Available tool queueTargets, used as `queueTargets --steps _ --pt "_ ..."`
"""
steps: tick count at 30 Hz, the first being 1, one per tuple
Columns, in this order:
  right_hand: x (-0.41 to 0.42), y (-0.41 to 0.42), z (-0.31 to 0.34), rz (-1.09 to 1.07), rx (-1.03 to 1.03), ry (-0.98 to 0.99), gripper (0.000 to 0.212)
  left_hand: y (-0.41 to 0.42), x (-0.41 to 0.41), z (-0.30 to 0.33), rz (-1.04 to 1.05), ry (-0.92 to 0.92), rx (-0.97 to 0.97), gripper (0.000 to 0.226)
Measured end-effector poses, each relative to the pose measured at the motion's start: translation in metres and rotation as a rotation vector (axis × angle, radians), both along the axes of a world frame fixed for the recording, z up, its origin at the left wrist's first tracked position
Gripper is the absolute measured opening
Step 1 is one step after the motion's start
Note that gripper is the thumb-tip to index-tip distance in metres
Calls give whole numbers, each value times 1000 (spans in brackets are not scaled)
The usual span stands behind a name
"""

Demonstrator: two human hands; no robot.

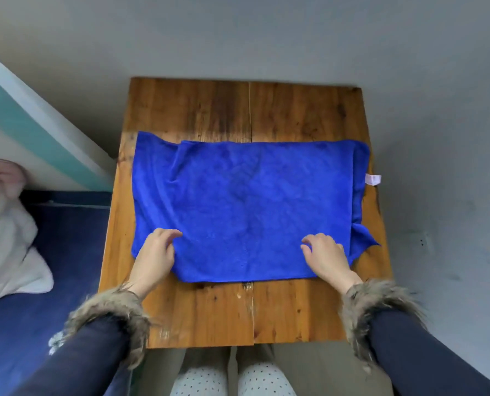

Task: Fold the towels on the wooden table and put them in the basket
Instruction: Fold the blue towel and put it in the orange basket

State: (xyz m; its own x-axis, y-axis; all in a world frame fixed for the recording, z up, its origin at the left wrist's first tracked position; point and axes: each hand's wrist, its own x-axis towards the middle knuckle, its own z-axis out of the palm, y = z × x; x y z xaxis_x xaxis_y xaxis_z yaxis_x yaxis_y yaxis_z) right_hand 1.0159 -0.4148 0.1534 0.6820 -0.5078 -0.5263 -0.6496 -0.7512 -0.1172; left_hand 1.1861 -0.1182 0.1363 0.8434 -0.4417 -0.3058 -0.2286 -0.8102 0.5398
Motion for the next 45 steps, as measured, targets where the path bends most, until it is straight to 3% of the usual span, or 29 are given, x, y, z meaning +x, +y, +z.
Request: queueTargets --steps 5,11,15,19,22,25,28,30,34,39,45 --pt "50 53 -13 156 83 -80 48 37 21 -15 258 -67 43 37" --pt "98 118 -30 461 99 41 68 58 34 -37 432 120 156 33" --pt "104 138 -42 473 79 102 76 49 36 -42 508 150 115 25" --pt "103 141 -41 455 53 120 76 54 38 -31 679 207 -88 11" --pt "106 143 -38 421 69 130 72 74 36 -26 853 315 -341 17" --pt "107 148 -37 407 58 145 72 93 36 -23 1108 558 -687 26" --pt "108 152 -36 387 55 147 72 102 40 -23 1182 648 -790 28" --pt "109 153 -36 382 56 153 72 105 42 -24 1225 567 -718 32" --pt "110 154 -36 370 54 156 72 124 30 -34 1281 326 -363 34" --pt "111 157 -36 359 51 159 71 138 23 -46 1391 412 -234 7" --pt "112 156 -36 361 56 169 72 131 41 -47 1070 400 -32 27"
